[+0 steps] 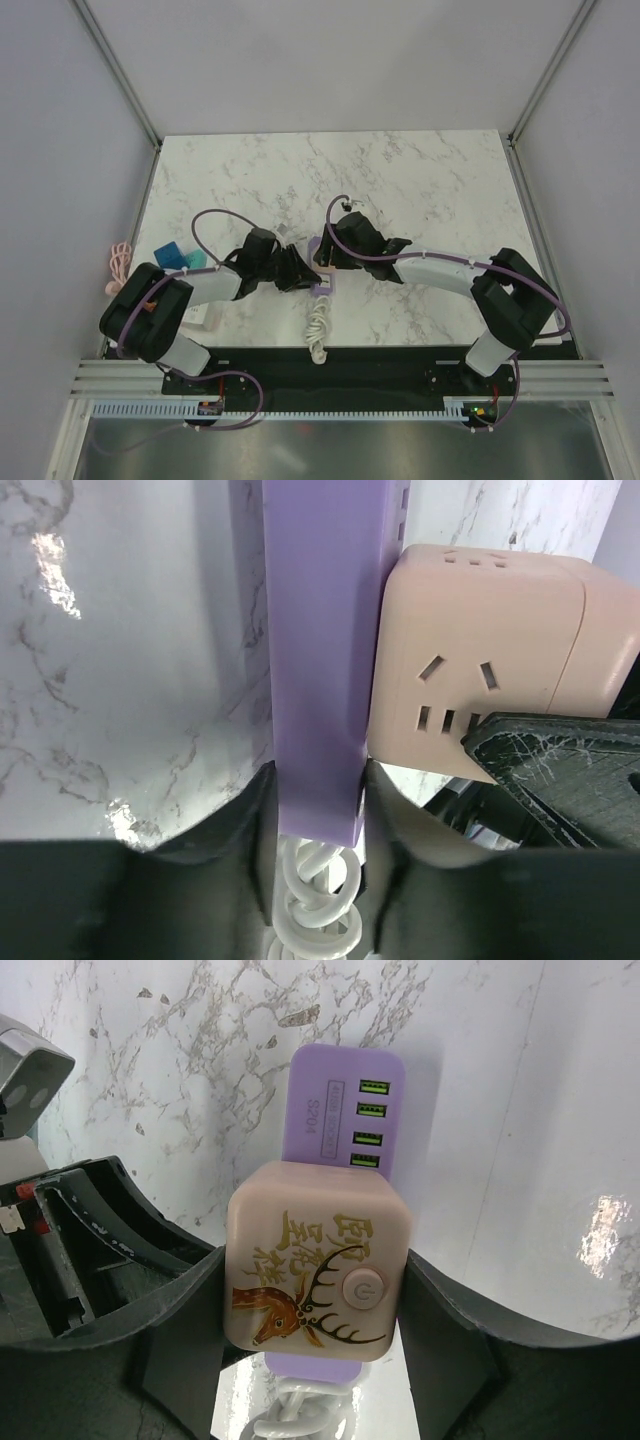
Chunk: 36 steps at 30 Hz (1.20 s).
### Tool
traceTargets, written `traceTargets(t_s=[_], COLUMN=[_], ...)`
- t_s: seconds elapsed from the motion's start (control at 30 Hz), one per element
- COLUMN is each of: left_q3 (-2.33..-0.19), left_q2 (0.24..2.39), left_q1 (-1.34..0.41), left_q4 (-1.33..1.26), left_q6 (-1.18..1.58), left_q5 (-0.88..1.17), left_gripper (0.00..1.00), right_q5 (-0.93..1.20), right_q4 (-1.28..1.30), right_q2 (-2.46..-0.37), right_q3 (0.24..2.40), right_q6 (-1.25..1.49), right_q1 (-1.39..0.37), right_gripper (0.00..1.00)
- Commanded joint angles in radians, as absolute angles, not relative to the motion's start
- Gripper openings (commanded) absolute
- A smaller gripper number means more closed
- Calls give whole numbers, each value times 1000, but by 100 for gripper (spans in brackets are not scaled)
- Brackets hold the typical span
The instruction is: Pull the plug off the socket
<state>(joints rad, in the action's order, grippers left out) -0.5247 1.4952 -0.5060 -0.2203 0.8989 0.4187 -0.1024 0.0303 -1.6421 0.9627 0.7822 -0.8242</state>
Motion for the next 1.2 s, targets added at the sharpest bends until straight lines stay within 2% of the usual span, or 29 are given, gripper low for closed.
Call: traceTargets(t_s=[0.0, 0.03, 0.07, 0.1, 0.27, 0.63, 0.87, 1.17], left_q3=[-555, -557, -558, -563, -554, -614, -609, -629], left_q2=[1545, 1563, 1577, 1595, 1617, 1624, 1623, 1624], left_q1=[-502, -502, -502, -502, -502, -502, -502, -502], left_q4=[-267, -270, -279, -281, -265, -42, -26, -6], left_q6=[948, 959, 969, 986, 1034, 1008, 993, 1014], left_q5=[380, 383, 394, 400, 356, 192, 156, 130], left_gripper=[31, 24, 10, 2, 2, 2, 2, 2], right_q5=[-60, -60, -61, -64, -78, -169, -173, -129], right_q4=[6, 6, 8, 8, 21, 139, 210, 216], right_q2=[-1605, -1605, -1605, -1605, -1600, -1532, -1502, -1519], right_q3=[956, 957, 959, 960, 983, 1095, 1177, 1157], right_q6=[811, 813, 813, 819, 824, 766, 716, 724], right_q1=[-830, -830, -830, -830, -830, -827, -772, -761], right_gripper=[0, 0, 0, 0, 0, 0, 0, 0])
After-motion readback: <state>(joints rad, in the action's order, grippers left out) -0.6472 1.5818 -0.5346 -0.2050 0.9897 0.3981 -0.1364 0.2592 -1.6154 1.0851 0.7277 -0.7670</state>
